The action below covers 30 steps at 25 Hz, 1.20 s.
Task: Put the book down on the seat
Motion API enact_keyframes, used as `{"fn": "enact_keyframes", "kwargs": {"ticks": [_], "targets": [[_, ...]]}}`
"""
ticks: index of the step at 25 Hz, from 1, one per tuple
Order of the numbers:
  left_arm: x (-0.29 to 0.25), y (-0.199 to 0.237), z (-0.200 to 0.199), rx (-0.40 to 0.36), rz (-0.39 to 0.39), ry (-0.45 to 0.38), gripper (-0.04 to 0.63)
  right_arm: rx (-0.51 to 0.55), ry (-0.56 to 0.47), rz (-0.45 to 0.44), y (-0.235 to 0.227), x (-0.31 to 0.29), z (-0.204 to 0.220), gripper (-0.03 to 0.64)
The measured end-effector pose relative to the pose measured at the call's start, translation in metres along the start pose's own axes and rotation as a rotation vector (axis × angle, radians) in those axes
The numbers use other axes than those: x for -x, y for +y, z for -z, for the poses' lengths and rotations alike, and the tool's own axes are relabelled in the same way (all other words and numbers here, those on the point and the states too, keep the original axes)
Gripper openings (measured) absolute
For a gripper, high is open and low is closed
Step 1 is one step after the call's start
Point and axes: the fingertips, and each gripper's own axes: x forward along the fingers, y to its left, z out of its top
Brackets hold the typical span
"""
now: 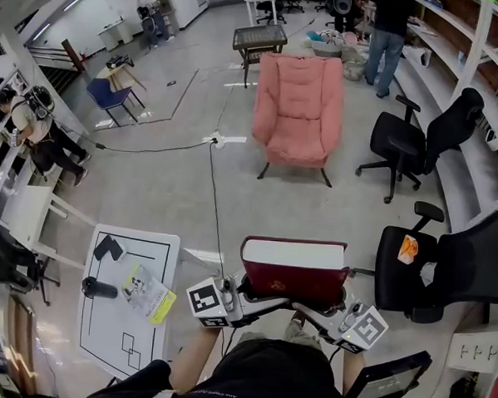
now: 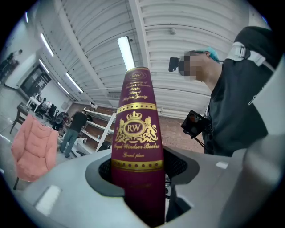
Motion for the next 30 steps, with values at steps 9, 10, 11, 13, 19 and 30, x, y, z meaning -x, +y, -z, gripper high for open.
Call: {"fn": "enact_keyframes", "kwargs": {"ticks": [9,10,11,13,19,30], "targets": [[-0.023,0.077,-0.008,0.039,-0.066,0.008,0.259,-0.043,0.012,-0.034,-0.073,-0.036,-0.003,0.321],[-0.019,0.088,-0.01,0.045,-0.067,0.003,0.259,-0.038,0.028,-0.029,-0.08,-0.045,0.001,0.321],[-0.016,0.1,-0.013,0.052,-0.067,-0.003,0.259,-0.034,0.039,-0.024,-0.087,-0.055,0.004,0.321],[-0.009,0.126,-0.019,0.063,-0.064,-0.012,0.261,-0.03,0.053,-0.01,-0.102,-0.078,0.007,0.322],[0.004,0.203,-0.059,0.1,0.01,0.004,0.261,-0.001,0.022,0.08,-0.143,-0.151,-0.005,0.327],[-0.014,0.304,-0.071,0.151,0.011,0.043,0.264,-0.044,0.032,0.127,-0.229,-0.206,-0.003,0.33]]}}
